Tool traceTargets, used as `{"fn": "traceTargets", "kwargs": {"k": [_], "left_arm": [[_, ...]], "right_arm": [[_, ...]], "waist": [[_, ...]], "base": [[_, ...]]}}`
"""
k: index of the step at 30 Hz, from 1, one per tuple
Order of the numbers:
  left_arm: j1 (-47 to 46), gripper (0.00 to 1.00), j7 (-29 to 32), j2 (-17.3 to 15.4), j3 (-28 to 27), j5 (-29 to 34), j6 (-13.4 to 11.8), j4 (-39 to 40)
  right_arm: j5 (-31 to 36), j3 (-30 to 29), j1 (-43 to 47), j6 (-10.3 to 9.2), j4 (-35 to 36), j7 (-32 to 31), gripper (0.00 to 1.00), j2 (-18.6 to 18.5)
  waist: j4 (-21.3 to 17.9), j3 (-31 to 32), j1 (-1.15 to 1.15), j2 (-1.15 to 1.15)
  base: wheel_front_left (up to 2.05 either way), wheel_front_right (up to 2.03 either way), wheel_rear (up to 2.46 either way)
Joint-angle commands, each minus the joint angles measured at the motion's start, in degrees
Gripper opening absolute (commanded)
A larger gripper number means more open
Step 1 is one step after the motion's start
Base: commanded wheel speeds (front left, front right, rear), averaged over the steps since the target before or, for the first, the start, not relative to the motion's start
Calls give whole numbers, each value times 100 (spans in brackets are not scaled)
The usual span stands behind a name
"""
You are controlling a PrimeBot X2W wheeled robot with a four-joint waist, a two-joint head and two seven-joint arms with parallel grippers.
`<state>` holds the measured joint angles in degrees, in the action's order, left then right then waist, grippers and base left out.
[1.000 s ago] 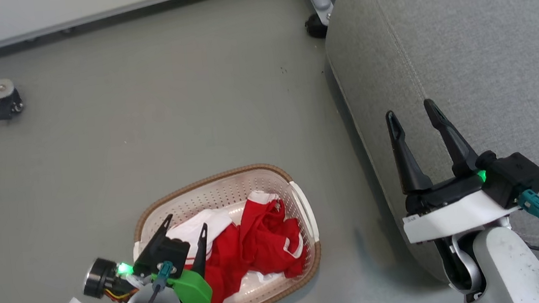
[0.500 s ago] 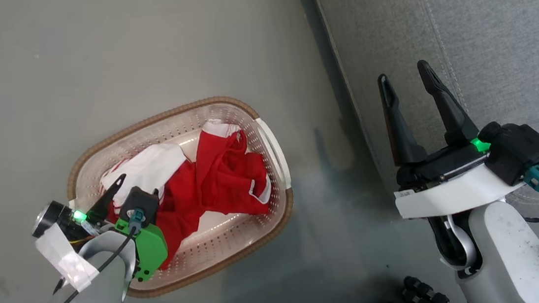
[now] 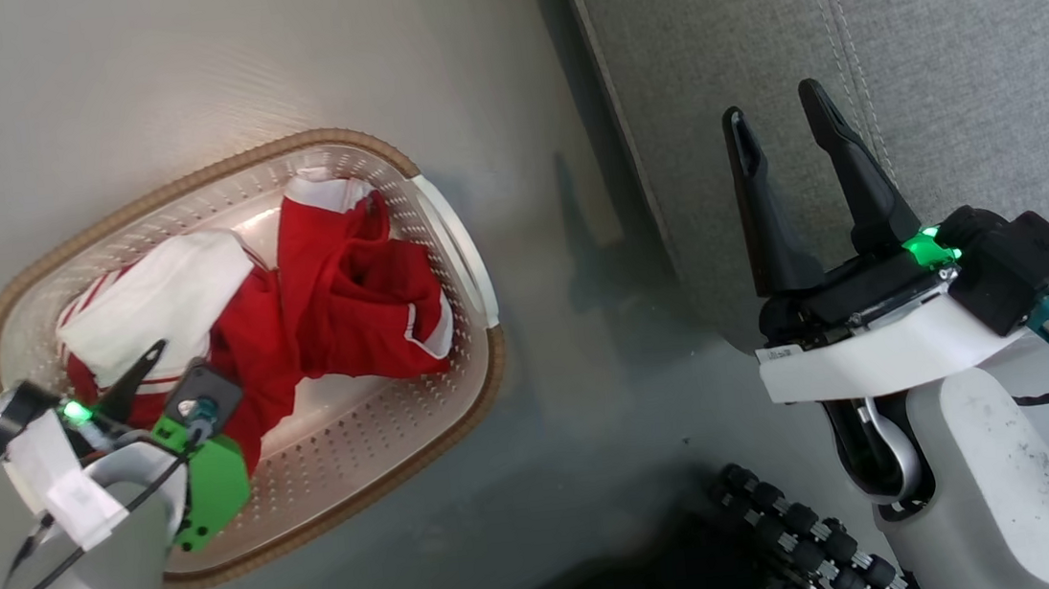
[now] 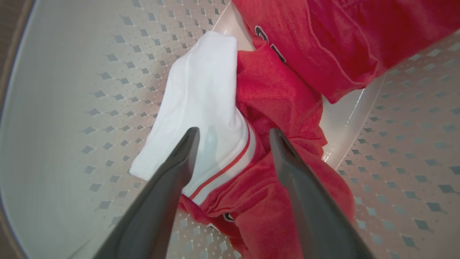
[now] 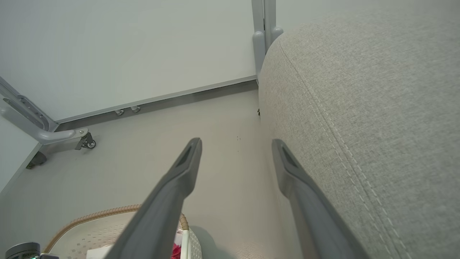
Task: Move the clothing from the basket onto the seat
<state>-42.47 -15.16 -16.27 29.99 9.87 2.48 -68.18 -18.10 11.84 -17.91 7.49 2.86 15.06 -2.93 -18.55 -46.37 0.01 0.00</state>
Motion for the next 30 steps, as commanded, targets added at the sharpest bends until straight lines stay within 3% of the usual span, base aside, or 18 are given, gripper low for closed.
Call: {"fn": "traceTargets", "kwargs": {"k": [1, 12, 16, 30], "left_arm": [[-146, 100, -1, -128, 7, -23, -55, -63], [-558, 100, 1, -451, 58, -102, -174, -387], [-729, 100, 63, -427, -7, -206, -169, -459], [-1125, 100, 1669, -416, 494, 62, 195, -570]], "right_arm": [[-80, 14, -43, 0, 28, 18, 100, 4], [-310, 254, -161, 0, 187, 18, 100, 6], [-353, 301, -184, 0, 213, 18, 100, 5], [-468, 309, 52, 0, 337, 18, 100, 5]], "waist": [[-241, -264, -1, 0], [-486, -751, -1, 0], [-520, -864, -1, 0], [-524, -1057, -1, 0]], "base": [[0, 0, 0], [0, 0, 0], [0, 0, 0], [0, 0, 0]]}}
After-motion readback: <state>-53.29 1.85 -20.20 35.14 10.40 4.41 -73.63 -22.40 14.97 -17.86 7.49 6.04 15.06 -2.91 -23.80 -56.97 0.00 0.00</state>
